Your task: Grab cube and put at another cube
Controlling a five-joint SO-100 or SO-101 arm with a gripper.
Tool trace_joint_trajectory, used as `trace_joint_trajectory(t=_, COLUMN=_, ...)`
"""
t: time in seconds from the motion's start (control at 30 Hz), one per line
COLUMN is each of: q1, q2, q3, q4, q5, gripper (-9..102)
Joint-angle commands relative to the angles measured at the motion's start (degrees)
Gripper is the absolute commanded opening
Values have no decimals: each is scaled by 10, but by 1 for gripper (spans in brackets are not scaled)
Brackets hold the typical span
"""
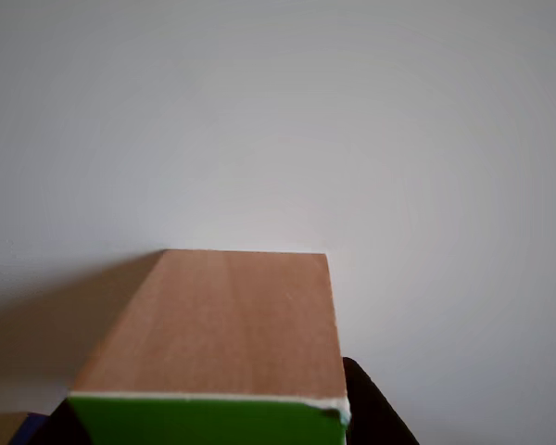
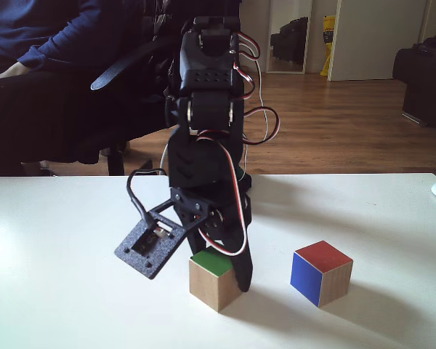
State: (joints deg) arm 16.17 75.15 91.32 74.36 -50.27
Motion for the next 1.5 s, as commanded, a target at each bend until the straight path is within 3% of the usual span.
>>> trace_joint_trajectory(t=0.0, q1=-4, q2=3, q3=-26, q4=-5, q5=-2, gripper=30)
trace_joint_trajectory(t=0.33, q1=-4, q2=4, q3=-40, q4=0, q5=16, gripper=20)
trace_joint_trajectory(t=0.63, q1=-19, q2=59, q3=-42, q4=42, q5=34, gripper=20)
trace_joint_trajectory(t=1.07, q1=-132, q2=216, q3=-12, q4=127, q5=116, gripper=20)
trace_joint_trajectory(t=1.47, q1=-251, q2=221, q3=-76, q4=199, q5=207, gripper=20)
